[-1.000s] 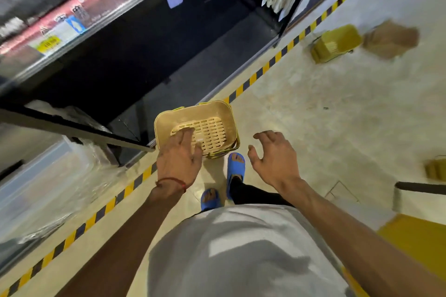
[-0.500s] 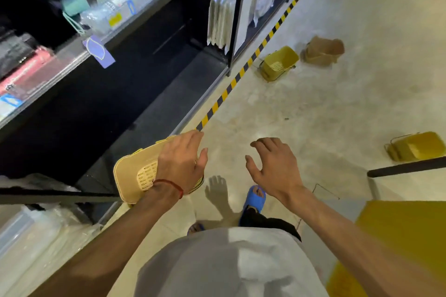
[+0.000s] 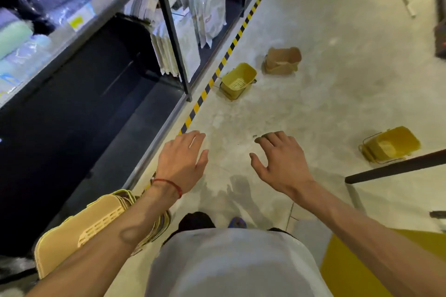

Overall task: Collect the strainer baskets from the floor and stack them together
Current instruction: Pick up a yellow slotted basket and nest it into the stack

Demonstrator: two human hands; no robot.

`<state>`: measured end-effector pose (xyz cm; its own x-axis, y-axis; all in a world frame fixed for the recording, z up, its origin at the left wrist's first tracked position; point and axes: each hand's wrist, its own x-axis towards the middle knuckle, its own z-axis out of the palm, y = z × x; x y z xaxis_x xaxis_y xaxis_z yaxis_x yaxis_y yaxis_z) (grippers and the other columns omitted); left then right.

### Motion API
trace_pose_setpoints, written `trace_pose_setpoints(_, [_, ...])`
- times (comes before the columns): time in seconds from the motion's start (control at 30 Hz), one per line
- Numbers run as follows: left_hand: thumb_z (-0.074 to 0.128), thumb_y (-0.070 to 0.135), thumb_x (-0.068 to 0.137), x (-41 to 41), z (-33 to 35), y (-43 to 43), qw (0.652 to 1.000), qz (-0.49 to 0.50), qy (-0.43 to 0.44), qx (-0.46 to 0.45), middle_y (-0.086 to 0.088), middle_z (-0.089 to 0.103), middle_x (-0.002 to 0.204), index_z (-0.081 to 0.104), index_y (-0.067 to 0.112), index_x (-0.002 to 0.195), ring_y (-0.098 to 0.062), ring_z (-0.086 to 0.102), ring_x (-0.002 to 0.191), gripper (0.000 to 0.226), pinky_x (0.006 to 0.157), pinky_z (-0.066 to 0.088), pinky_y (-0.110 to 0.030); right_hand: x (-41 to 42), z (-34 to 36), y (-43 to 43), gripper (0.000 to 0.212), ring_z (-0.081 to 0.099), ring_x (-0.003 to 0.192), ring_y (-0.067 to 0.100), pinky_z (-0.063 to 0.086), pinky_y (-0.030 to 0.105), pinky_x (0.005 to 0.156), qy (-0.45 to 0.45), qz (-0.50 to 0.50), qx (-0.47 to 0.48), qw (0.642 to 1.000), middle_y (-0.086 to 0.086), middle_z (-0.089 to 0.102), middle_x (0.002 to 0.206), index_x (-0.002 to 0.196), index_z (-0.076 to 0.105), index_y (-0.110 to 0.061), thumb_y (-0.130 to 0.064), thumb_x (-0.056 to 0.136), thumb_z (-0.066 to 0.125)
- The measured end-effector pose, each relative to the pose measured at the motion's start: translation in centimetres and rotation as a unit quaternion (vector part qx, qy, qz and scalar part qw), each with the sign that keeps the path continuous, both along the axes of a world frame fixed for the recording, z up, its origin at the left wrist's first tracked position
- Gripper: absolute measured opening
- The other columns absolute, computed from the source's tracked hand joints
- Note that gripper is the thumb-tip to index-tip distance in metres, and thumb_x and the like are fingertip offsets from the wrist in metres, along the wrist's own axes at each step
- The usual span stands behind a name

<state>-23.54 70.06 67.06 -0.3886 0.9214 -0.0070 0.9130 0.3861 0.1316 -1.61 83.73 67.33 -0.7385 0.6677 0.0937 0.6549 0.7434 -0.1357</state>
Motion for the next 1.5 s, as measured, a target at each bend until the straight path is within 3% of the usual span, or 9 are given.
trace_pose_setpoints(0.27, [0.045, 0.042, 0.098, 1.2, -0.6, 13.8, 0.999, -0.049, 0.005, -0.009, 0.003, 0.055, 0.136, 0.051, 0.021, 0.135, -0.020, 0.054, 0.120, 0.043, 0.089, 0.048, -0.038, 2.9, -0.9, 12.7, 0.043, 0.057, 0.103, 0.025, 0.046, 0.039, 0.083, 0.020, -0.054, -0.010, 0.998, -0.002, 0.068, 0.109, 0.114, 0.068, -0.016, -0.048, 0.091, 0.053])
trace_pose_setpoints(0.5, [0.037, 0.042, 0.098, -0.2, -2.6, 30.0, 0.993, -0.114, -0.006, -0.015, 0.001, 0.055, 0.135, 0.051, 0.018, 0.134, -0.021, 0.053, 0.119, 0.046, 0.093, 0.047, -0.039, 2.9, -0.8, 26.0, 0.042, 0.057, 0.108, 0.024, 0.047, 0.038, 0.085, 0.037, -0.107, -0.011, 0.994, -0.003, 0.067, 0.112, 0.115, 0.068, -0.017, -0.048, 0.090, 0.054])
trace_pose_setpoints(0.77, [0.036, 0.042, 0.097, -1.3, -2.7, 46.8, 0.995, -0.100, -0.011, -0.023, 0.000, 0.056, 0.135, 0.051, 0.018, 0.136, -0.021, 0.053, 0.119, 0.048, 0.095, 0.043, -0.038, 0.3, 0.3, 41.4, 0.040, 0.057, 0.107, 0.024, 0.046, 0.038, 0.084, 0.015, -0.117, -0.022, 0.993, -0.003, 0.067, 0.112, 0.115, 0.068, -0.017, -0.047, 0.092, 0.054])
trace_pose_setpoints(1.03, [0.039, 0.037, 0.095, -4.2, -3.6, 58.4, 0.999, -0.042, -0.001, -0.033, 0.001, 0.056, 0.132, 0.053, 0.018, 0.129, -0.021, 0.055, 0.110, 0.042, 0.086, 0.047, -0.039, -3.3, -1.7, 56.7, 0.039, 0.059, 0.098, 0.026, 0.045, 0.037, 0.080, 0.012, -0.058, -0.019, 0.998, 0.000, 0.069, 0.102, 0.110, 0.070, -0.015, -0.046, 0.090, 0.055])
trace_pose_setpoints(1.27, [0.039, 0.040, 0.096, -5.6, -3.8, 66.5, 0.993, 0.111, -0.001, -0.028, 0.004, 0.054, 0.136, 0.054, 0.021, 0.132, -0.020, 0.053, 0.117, 0.044, 0.090, 0.044, -0.038, -9.1, -3.4, 69.9, 0.042, 0.058, 0.097, 0.026, 0.047, 0.039, 0.082, -0.045, 0.078, -0.048, 0.995, -0.001, 0.068, 0.100, 0.105, 0.070, -0.017, -0.050, 0.090, 0.049])
trace_pose_setpoints(1.5, [0.048, 0.035, 0.095, -7.5, -4.4, 69.2, 0.974, 0.227, -0.006, -0.007, -0.005, 0.062, 0.127, 0.059, 0.015, 0.129, -0.027, 0.059, 0.107, 0.041, 0.080, 0.049, -0.038, -15.6, -4.4, 78.7, 0.039, 0.061, 0.098, 0.030, 0.050, 0.038, 0.075, -0.038, 0.157, -0.063, 0.985, 0.003, 0.071, 0.100, 0.103, 0.071, -0.015, -0.047, 0.089, 0.053])
